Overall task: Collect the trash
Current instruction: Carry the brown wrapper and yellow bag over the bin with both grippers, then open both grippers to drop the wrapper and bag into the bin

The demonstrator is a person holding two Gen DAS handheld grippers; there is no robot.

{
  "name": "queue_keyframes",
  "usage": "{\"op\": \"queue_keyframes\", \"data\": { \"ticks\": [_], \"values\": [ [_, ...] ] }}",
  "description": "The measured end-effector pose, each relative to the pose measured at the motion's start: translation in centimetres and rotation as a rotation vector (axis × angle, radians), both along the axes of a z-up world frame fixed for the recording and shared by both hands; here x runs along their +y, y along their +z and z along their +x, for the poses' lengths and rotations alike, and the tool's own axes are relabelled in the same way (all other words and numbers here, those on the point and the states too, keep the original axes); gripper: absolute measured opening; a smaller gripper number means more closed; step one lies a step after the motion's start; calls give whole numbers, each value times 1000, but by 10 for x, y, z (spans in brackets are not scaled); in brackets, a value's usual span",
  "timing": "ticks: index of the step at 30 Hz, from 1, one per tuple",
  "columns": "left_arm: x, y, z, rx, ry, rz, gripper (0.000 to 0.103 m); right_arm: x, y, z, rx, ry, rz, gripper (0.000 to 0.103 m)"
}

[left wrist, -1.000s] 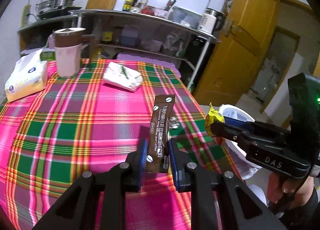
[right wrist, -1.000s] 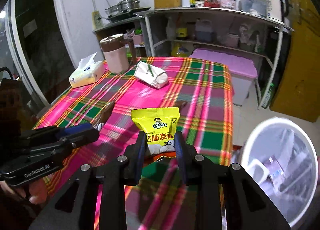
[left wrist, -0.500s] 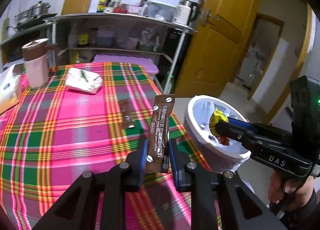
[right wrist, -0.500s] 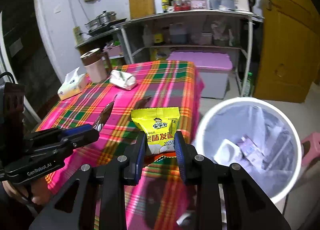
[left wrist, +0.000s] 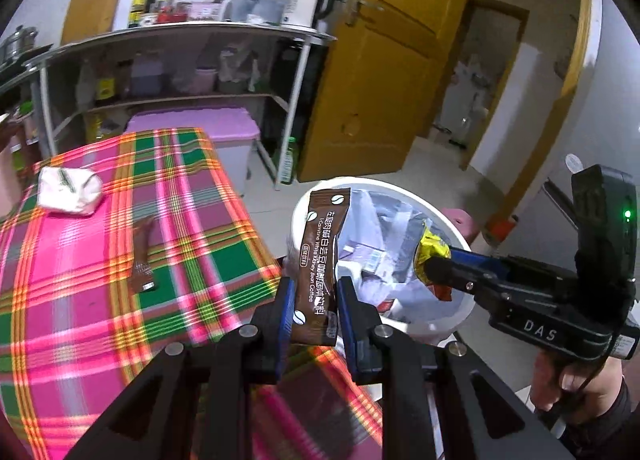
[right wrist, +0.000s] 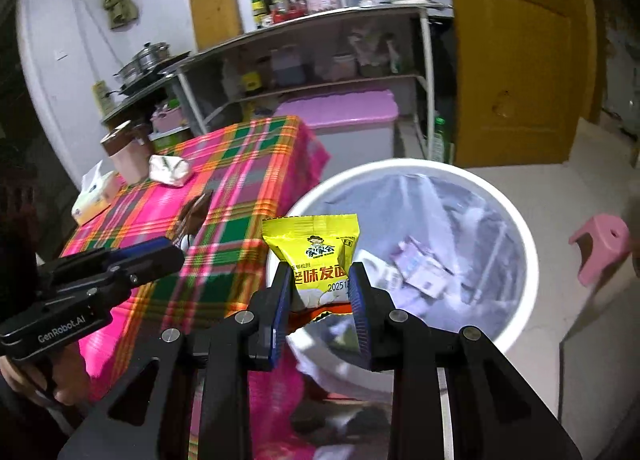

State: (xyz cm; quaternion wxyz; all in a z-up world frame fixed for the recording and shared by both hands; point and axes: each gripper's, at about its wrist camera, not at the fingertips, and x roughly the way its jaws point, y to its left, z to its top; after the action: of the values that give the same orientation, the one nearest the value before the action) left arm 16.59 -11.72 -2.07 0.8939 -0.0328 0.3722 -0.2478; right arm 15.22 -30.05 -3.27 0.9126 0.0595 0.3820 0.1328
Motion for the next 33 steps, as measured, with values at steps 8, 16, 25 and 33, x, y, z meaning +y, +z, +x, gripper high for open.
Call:
{"op": "queue_keyframes", "data": {
  "ticks": [8, 16, 25, 33],
  "values": [
    [-36, -12, 20, 32, -68, 5, 22, -29, -13, 5, 38, -56, 2, 30],
    [-61, -22, 38, 63, -123, 10, 23, -43, -23, 12, 80, -84, 10, 30],
    [-68, -27, 45, 81, -142, 0, 23, -46, -27, 15, 104, -87, 15, 36],
    [-52, -18, 38, 73, -123, -31, 23, -42, -18, 10, 83, -79, 16, 41]
  ]
}}
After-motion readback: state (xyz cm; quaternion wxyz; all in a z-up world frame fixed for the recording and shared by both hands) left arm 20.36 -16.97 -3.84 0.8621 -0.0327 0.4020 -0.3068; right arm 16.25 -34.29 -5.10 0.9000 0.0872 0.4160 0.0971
